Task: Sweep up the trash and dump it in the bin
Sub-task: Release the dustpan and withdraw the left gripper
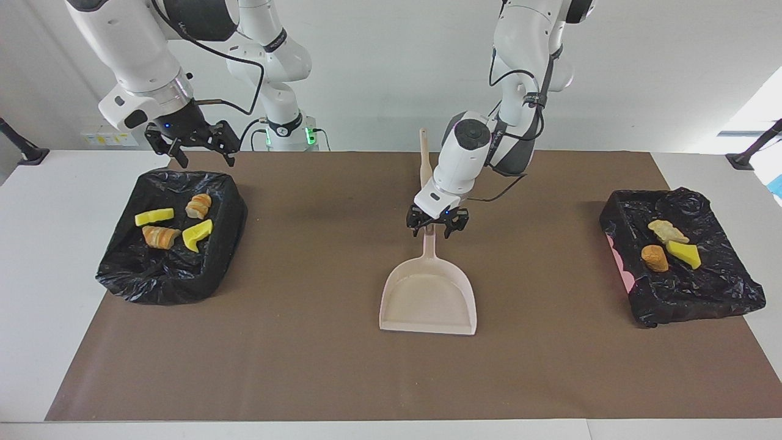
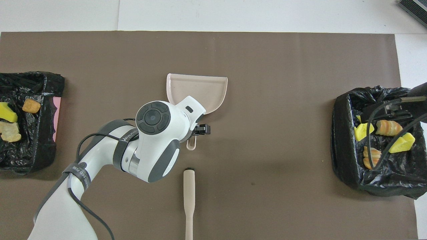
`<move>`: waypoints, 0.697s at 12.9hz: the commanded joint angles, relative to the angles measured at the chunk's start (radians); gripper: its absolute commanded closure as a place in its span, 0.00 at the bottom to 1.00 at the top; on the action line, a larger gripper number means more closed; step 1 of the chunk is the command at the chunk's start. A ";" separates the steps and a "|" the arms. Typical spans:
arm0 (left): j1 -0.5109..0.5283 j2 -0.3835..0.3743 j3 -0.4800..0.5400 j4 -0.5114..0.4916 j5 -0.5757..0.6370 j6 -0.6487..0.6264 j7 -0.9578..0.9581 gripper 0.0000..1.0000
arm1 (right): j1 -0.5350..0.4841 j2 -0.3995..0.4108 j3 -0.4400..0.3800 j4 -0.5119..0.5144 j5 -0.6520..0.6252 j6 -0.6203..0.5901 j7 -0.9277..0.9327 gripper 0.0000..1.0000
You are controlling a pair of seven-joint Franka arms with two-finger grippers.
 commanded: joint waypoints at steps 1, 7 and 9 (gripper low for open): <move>0.064 -0.070 0.013 -0.014 -0.005 -0.078 0.010 0.00 | -0.003 -0.015 -0.001 -0.014 0.014 0.001 0.012 0.00; 0.282 -0.263 0.013 -0.012 0.015 -0.306 0.190 0.00 | -0.003 -0.015 -0.001 -0.014 0.014 0.001 0.012 0.00; 0.360 -0.309 0.013 -0.012 0.017 -0.399 0.325 0.00 | -0.003 -0.015 -0.001 -0.014 0.014 0.001 0.012 0.00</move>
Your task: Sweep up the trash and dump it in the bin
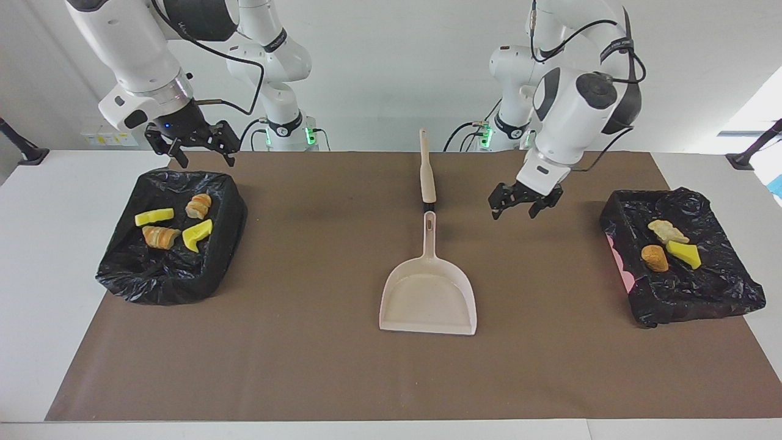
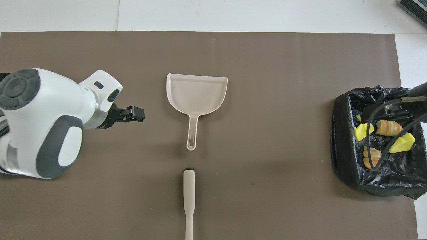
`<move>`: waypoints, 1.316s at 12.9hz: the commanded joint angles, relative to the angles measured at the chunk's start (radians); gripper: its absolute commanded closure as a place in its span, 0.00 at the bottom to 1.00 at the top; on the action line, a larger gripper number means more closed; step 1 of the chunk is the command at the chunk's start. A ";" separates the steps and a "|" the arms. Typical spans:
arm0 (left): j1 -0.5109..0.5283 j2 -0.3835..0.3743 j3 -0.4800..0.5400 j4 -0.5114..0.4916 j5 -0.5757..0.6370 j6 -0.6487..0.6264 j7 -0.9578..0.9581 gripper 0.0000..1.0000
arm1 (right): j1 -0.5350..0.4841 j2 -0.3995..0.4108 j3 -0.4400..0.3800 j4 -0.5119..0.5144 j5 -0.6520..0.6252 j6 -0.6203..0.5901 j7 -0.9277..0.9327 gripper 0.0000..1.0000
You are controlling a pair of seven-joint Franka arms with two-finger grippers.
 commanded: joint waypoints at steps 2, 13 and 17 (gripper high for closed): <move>0.122 -0.076 -0.010 -0.011 0.065 -0.106 0.207 0.00 | -0.003 -0.015 -0.002 -0.014 0.014 0.001 0.012 0.00; 0.208 -0.088 0.017 0.308 0.119 -0.379 0.311 0.00 | -0.003 -0.015 -0.002 -0.014 0.014 0.001 0.012 0.00; 0.206 -0.102 0.005 0.371 0.111 -0.453 0.244 0.00 | -0.003 -0.015 -0.002 -0.014 0.014 0.001 0.012 0.00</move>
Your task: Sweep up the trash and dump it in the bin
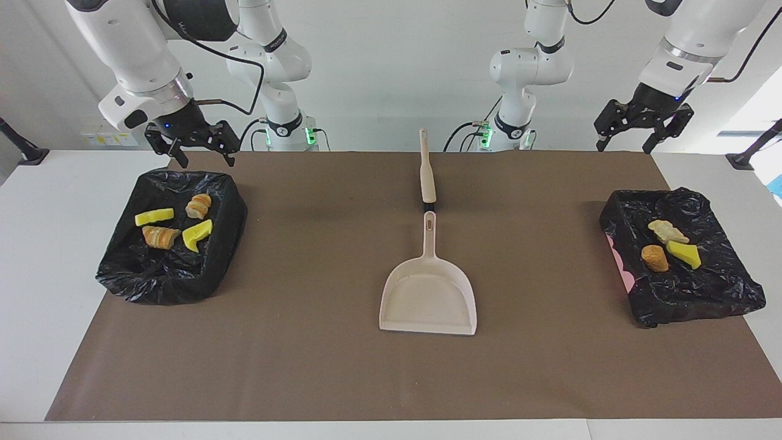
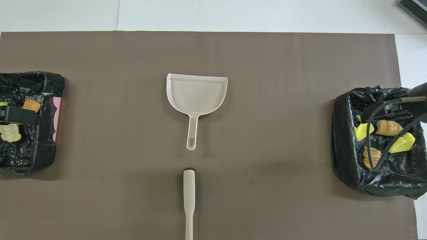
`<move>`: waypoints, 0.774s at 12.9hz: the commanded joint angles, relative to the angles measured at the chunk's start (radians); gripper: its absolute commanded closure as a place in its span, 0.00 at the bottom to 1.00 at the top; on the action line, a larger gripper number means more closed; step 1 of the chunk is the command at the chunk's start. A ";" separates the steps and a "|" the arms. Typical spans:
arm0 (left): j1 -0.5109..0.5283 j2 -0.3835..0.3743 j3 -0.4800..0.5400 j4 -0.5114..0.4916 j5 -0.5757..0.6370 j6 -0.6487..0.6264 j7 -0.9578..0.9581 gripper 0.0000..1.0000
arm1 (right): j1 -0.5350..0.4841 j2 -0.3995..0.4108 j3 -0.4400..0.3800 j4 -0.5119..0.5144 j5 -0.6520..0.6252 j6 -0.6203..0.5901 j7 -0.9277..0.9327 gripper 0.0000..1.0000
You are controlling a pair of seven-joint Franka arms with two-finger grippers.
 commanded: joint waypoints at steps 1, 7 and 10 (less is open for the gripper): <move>0.003 -0.019 -0.016 0.023 -0.001 -0.032 -0.070 0.00 | -0.003 -0.015 -0.002 -0.014 0.014 0.001 0.012 0.00; -0.008 -0.032 -0.013 0.018 0.001 -0.062 -0.064 0.00 | -0.003 -0.015 -0.002 -0.014 0.014 0.001 0.012 0.00; 0.000 -0.035 -0.013 0.012 0.001 -0.060 -0.060 0.00 | -0.003 -0.015 -0.002 -0.014 0.014 0.001 0.012 0.00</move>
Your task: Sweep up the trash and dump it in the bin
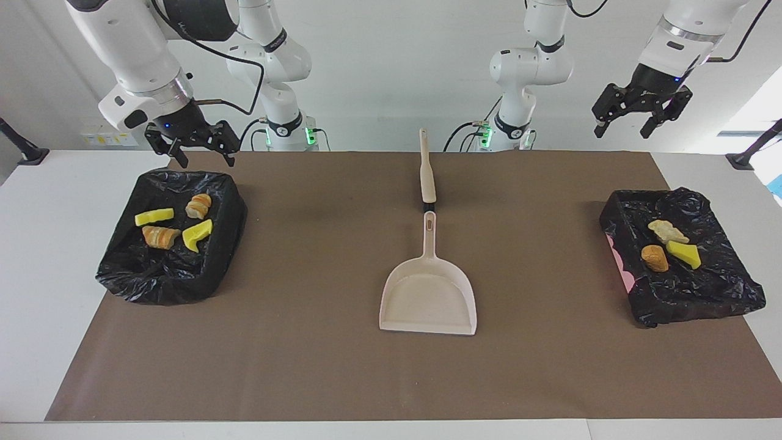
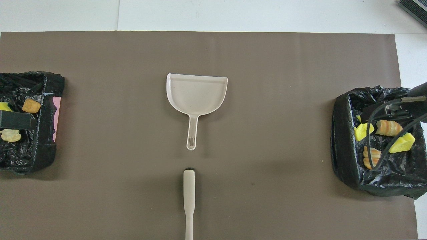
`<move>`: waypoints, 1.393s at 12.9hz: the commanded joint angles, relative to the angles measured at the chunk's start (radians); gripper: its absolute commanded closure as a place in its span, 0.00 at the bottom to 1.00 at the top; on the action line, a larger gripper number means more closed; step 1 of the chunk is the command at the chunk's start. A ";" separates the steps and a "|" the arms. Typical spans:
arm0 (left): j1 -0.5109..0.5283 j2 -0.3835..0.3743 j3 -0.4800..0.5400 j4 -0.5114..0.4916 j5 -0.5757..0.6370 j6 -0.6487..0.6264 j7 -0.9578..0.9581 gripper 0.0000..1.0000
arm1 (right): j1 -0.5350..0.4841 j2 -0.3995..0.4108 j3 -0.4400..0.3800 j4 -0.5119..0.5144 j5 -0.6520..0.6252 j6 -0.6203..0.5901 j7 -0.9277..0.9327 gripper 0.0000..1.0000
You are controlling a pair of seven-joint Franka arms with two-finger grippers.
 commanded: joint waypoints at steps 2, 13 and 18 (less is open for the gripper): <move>0.004 -0.012 0.002 -0.001 0.001 -0.020 -0.005 0.00 | -0.003 -0.015 -0.002 -0.014 0.014 0.001 0.012 0.00; 0.033 -0.031 0.010 -0.003 0.007 -0.065 0.070 0.00 | -0.003 -0.015 -0.002 -0.014 0.014 0.001 0.012 0.00; 0.033 -0.031 0.008 -0.006 0.007 -0.039 0.070 0.00 | -0.003 -0.015 -0.002 -0.014 0.014 0.001 0.012 0.00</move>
